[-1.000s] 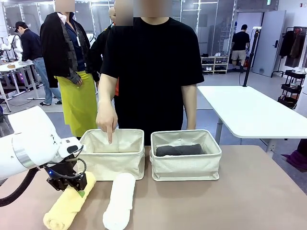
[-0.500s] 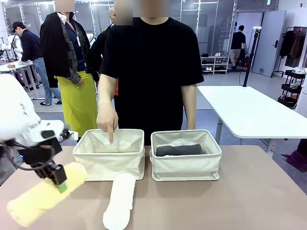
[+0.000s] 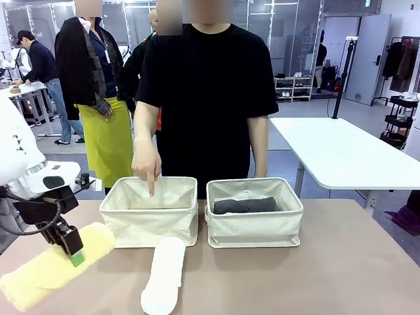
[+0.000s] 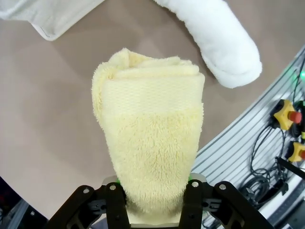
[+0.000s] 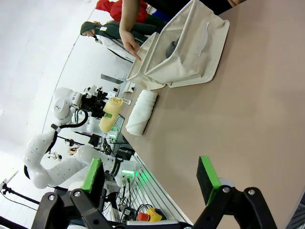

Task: Divide the towels into two baskets.
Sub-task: Pick up one hotel-folded towel from the bottom of the table and place it in the Fabric basket indicated by the person.

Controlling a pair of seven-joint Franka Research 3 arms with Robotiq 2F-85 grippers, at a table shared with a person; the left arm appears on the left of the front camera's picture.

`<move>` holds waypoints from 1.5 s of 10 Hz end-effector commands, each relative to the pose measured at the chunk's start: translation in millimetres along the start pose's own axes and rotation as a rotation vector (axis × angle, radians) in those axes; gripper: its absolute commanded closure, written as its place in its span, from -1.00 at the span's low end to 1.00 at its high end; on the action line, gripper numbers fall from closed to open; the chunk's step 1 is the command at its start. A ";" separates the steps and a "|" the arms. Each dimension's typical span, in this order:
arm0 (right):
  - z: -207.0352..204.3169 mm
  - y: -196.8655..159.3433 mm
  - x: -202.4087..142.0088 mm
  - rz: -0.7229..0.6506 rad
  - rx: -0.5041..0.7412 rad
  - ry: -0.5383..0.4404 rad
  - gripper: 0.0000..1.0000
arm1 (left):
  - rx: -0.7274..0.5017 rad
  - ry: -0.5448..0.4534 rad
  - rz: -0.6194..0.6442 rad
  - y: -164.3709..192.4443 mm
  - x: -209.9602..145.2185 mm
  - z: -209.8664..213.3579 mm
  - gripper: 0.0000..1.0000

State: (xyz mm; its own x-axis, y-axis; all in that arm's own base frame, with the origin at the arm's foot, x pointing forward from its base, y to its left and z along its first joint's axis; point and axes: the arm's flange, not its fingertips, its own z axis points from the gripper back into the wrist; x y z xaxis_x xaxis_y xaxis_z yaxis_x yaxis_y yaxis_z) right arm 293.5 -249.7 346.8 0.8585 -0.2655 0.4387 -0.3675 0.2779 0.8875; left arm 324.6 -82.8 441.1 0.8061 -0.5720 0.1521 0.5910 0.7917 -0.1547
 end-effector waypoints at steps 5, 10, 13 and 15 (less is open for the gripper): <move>-0.7 5.9 0.3 -0.025 -0.002 -0.001 -0.96 | 0.260 0.035 -0.409 8.2 55.3 51.0 0.16; -0.7 5.9 0.3 -0.025 -0.002 -0.001 -0.96 | 0.287 0.025 -0.754 -17.5 149.6 68.2 0.16; -0.7 5.9 0.3 -0.025 -0.002 -0.001 -0.96 | 0.342 -0.039 -0.853 -14.0 196.6 58.5 0.16; -0.7 5.9 0.3 -0.025 -0.002 -0.001 -0.96 | 0.380 -0.032 -0.890 9.7 219.0 40.7 0.16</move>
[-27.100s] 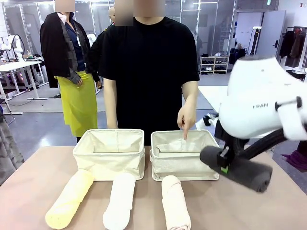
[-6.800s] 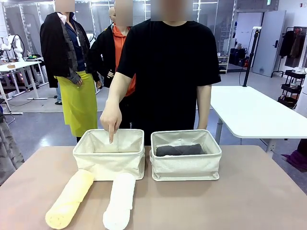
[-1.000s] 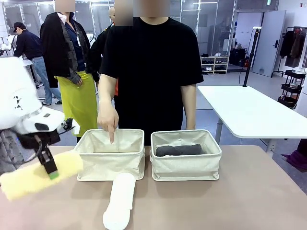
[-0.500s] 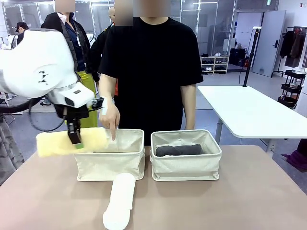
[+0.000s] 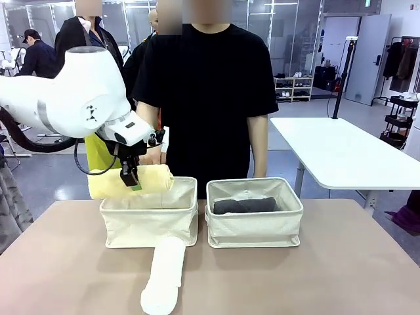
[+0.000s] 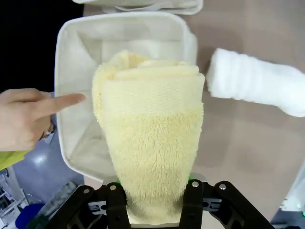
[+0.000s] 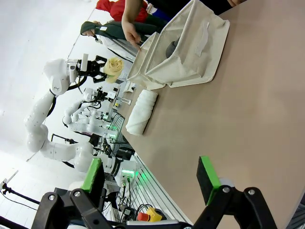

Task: Divide the towels into two baskets.
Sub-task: Pick up one hotel-folded towel from the bottom of the table and place it in the Fabric basket indicated by the person.

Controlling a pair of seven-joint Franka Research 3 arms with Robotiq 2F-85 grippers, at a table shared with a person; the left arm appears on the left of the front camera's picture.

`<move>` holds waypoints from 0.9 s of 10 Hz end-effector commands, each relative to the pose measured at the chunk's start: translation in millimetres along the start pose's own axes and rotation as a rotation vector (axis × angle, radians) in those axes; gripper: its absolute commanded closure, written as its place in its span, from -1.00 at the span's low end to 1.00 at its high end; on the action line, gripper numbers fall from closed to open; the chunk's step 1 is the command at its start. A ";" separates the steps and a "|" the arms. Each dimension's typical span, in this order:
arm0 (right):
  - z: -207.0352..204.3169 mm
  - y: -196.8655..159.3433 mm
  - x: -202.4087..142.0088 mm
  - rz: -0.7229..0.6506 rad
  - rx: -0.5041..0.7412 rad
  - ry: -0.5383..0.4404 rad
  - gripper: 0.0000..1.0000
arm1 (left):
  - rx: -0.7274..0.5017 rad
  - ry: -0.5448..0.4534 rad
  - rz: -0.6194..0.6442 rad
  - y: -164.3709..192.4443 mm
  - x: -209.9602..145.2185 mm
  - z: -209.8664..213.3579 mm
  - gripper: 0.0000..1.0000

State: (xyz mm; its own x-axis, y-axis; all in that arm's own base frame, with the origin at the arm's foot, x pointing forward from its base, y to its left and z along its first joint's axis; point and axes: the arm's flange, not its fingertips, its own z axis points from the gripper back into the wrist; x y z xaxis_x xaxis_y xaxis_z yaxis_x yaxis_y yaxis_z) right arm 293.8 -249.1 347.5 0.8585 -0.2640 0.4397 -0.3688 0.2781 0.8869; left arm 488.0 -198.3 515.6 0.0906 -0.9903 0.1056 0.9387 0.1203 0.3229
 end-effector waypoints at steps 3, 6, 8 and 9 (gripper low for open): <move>-0.2 5.3 -0.1 -0.026 -0.002 -0.002 -0.96 | -0.001 -0.018 -0.022 51.2 -1.8 -34.7 0.16; -0.2 5.3 -0.1 -0.026 -0.002 -0.002 -0.96 | -0.048 -0.018 -0.049 85.4 12.1 -66.2 0.16; -0.2 5.3 -0.1 -0.026 -0.002 -0.002 -0.96 | -0.091 -0.028 -0.068 96.0 29.0 -85.3 0.16; -0.2 5.3 -0.1 -0.026 -0.002 -0.002 -0.96 | -0.106 -0.029 -0.078 98.1 35.3 -89.6 0.16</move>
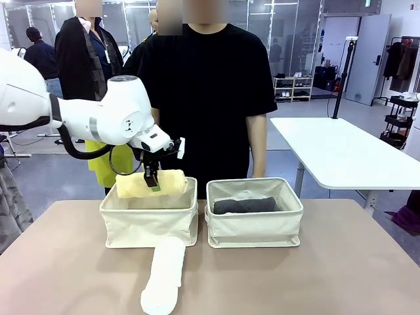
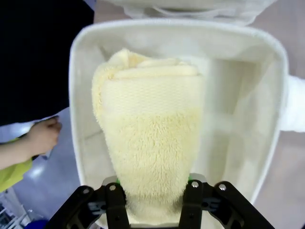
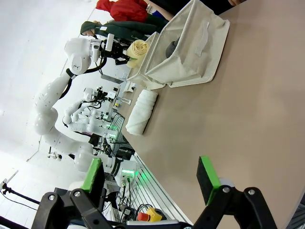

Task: Divide the towels into two baskets.
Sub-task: Pick up one hotel-folded towel from the bottom of the table and place it in the Fabric basket indicated by the person.

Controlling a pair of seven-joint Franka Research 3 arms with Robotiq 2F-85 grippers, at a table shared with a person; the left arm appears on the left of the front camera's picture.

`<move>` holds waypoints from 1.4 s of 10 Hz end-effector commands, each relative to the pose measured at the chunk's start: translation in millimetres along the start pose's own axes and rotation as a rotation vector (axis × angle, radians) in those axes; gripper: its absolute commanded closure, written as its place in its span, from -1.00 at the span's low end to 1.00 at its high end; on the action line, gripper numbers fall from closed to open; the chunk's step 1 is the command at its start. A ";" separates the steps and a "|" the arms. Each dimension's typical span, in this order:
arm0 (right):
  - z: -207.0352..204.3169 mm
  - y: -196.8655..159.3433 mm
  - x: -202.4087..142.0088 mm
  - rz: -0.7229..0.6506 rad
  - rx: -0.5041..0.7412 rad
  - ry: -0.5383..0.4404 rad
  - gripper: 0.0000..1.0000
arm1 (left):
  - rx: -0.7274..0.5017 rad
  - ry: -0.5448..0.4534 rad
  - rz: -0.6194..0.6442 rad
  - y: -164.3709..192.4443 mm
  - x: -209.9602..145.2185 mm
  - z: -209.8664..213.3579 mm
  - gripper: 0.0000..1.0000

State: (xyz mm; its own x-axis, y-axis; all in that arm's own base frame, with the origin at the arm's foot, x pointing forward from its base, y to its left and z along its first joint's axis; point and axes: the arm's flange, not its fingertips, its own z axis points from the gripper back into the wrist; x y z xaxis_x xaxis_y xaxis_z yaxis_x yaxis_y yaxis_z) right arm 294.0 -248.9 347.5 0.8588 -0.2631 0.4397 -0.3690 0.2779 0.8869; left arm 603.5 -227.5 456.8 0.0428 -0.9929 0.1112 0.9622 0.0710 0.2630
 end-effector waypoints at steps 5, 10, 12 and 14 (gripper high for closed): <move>0.1 5.3 -0.2 -0.026 -0.003 -0.003 -0.96 | -0.129 -0.029 -0.032 12.2 -0.3 1.3 -1.00; 0.1 5.3 -0.2 -0.026 -0.003 -0.003 -0.96 | -0.098 -0.019 -0.027 3.8 1.6 3.7 -1.00; 0.1 5.3 -0.2 -0.026 -0.003 -0.003 -0.96 | -0.108 -0.007 -0.019 5.8 5.3 -2.8 -1.00; 0.1 5.3 -0.2 -0.026 -0.003 -0.003 -0.96 | -0.108 -0.007 -0.019 5.8 5.3 -2.8 -1.00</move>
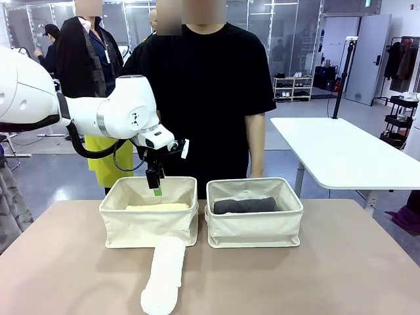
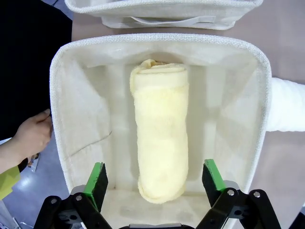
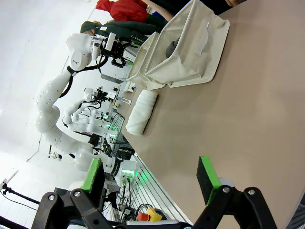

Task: Divide the towels into two baskets.
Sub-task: Pick up one hotel-folded towel from the bottom of the table and place it in the Fabric basket indicated by the person.

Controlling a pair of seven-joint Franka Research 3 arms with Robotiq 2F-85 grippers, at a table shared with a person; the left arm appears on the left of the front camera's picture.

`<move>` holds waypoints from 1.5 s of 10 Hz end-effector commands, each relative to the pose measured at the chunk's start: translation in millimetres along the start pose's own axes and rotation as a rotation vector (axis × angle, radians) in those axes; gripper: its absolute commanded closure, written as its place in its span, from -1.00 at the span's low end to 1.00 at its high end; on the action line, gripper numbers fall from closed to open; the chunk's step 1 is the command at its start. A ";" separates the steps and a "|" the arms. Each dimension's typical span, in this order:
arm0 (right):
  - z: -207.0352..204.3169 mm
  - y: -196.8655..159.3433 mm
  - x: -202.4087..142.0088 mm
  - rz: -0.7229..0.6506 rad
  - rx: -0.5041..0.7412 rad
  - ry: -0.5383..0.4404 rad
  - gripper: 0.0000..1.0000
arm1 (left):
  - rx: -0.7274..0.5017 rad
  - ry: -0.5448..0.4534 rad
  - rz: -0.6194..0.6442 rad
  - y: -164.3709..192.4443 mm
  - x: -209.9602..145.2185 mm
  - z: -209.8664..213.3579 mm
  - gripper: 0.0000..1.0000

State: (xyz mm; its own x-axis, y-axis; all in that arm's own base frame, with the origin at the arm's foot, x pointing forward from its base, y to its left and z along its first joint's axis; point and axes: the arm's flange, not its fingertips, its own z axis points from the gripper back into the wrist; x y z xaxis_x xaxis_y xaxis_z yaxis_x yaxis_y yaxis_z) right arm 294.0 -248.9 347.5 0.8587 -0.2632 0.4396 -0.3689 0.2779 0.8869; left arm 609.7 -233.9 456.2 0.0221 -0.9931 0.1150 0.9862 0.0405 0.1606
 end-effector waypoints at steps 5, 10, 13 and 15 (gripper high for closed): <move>0.1 5.3 -0.2 -0.026 -0.002 -0.003 -0.96 | 0.000 0.001 0.001 0.4 -1.2 0.1 -1.00; 0.1 5.3 -0.2 -0.026 -0.002 -0.003 -0.96 | 0.007 -0.007 0.101 -10.3 -4.2 14.4 -1.00; 0.1 5.3 -0.2 -0.026 -0.002 -0.003 -0.96 | -0.189 -0.253 0.338 -68.6 -71.8 74.9 -1.00; 0.1 5.3 -0.2 -0.026 -0.002 -0.003 -0.96 | -0.306 -0.396 0.462 -105.5 -124.5 103.3 -1.00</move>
State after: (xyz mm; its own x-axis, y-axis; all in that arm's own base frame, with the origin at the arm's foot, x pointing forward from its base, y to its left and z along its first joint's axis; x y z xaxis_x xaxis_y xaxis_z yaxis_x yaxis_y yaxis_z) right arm 293.6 -249.4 347.7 0.8581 -0.2646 0.4401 -0.3688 0.2788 0.8867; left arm 513.8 -137.8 527.9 0.3853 -0.8197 0.4239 0.9221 0.3235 -0.2124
